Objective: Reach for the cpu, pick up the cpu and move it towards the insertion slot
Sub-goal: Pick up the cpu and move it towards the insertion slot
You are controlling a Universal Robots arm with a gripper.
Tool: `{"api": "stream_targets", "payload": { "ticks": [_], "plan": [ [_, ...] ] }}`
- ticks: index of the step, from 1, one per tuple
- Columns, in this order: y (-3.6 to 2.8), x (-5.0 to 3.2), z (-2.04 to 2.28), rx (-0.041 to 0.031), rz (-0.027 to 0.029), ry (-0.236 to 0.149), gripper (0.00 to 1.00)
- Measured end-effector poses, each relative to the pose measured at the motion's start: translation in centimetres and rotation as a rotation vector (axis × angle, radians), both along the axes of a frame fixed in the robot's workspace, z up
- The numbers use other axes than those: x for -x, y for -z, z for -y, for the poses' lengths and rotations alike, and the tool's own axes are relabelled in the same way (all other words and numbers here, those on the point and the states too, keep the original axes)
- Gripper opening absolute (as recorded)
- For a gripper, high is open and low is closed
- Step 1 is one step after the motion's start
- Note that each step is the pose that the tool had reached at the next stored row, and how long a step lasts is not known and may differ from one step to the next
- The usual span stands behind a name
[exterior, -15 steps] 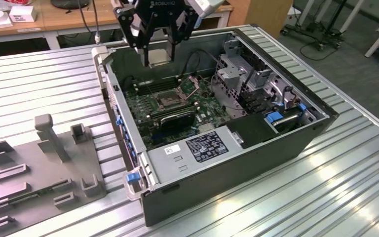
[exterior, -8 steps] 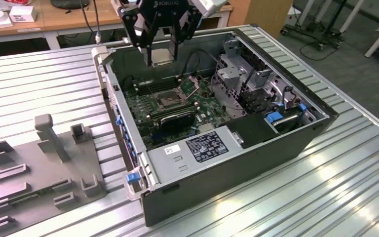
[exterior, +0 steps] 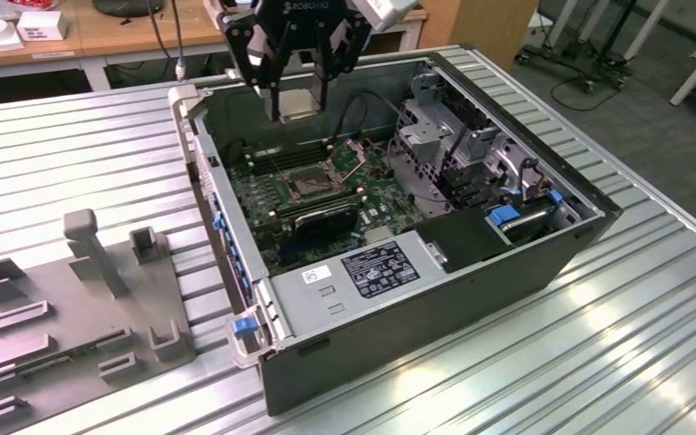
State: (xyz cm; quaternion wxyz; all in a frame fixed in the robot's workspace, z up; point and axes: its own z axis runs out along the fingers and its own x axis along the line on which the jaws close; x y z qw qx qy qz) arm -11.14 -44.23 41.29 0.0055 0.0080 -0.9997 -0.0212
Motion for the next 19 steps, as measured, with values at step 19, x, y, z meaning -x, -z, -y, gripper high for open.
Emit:
{"api": "stream_targets", "payload": {
  "ticks": [19],
  "plan": [
    [0.00, -1.72, -0.06, 0.0000, 0.0000, 0.000, 0.55]
  ]
}}
